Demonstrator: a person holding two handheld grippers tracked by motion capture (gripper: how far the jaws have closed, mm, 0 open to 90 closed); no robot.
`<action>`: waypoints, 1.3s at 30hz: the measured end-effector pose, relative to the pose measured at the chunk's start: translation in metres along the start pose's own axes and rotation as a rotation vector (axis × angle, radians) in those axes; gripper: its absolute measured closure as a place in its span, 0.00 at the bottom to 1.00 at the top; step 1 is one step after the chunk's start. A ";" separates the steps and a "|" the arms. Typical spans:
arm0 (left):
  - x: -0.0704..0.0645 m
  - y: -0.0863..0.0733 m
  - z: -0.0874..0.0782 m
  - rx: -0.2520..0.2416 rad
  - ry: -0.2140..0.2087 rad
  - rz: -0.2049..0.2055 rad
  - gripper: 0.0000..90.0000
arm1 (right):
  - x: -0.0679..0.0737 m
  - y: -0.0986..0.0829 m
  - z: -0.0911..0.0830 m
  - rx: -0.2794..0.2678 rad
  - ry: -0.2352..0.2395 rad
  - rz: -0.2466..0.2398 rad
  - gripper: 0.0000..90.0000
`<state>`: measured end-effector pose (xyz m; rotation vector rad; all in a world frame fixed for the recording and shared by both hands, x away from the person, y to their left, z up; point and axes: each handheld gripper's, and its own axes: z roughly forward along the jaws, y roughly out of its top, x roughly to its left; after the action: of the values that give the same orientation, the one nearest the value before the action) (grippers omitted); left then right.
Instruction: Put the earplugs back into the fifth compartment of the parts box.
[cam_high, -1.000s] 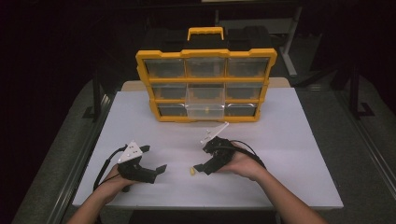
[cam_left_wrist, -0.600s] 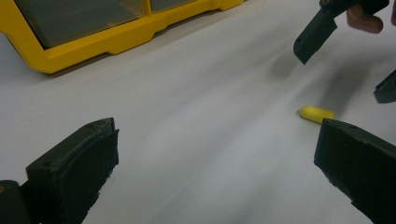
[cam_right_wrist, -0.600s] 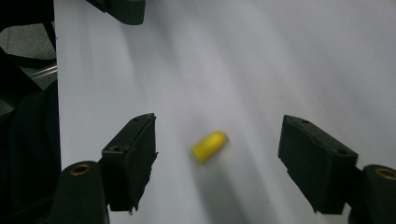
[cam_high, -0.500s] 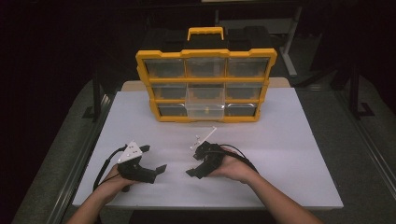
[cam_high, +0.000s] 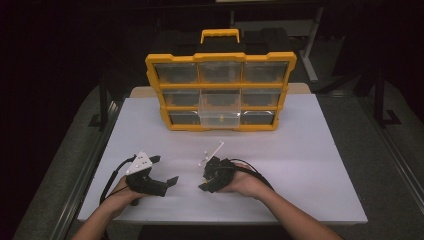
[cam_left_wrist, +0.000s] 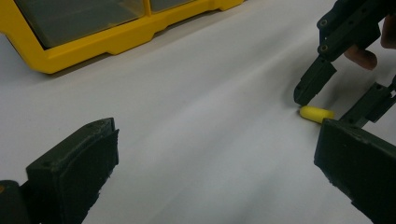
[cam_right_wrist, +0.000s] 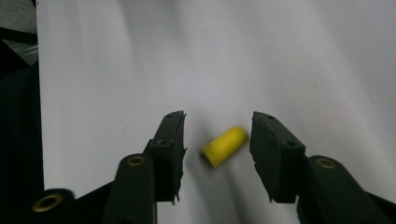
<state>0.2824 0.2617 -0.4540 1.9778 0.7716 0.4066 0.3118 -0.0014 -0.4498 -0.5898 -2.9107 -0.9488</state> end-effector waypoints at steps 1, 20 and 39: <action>0.000 0.000 0.000 0.001 0.000 0.000 0.00 | 0.001 0.000 0.001 0.007 -0.001 0.000 0.64; 0.000 0.000 0.000 0.000 0.001 -0.001 0.00 | -0.004 -0.002 -0.001 0.032 0.028 0.000 0.90; 0.000 0.000 0.000 0.002 0.000 0.000 0.00 | -0.026 -0.007 -0.035 -0.020 0.019 0.023 0.90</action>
<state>0.2823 0.2619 -0.4544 1.9797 0.7730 0.4062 0.3304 -0.0357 -0.4283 -0.6104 -2.8745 -0.9769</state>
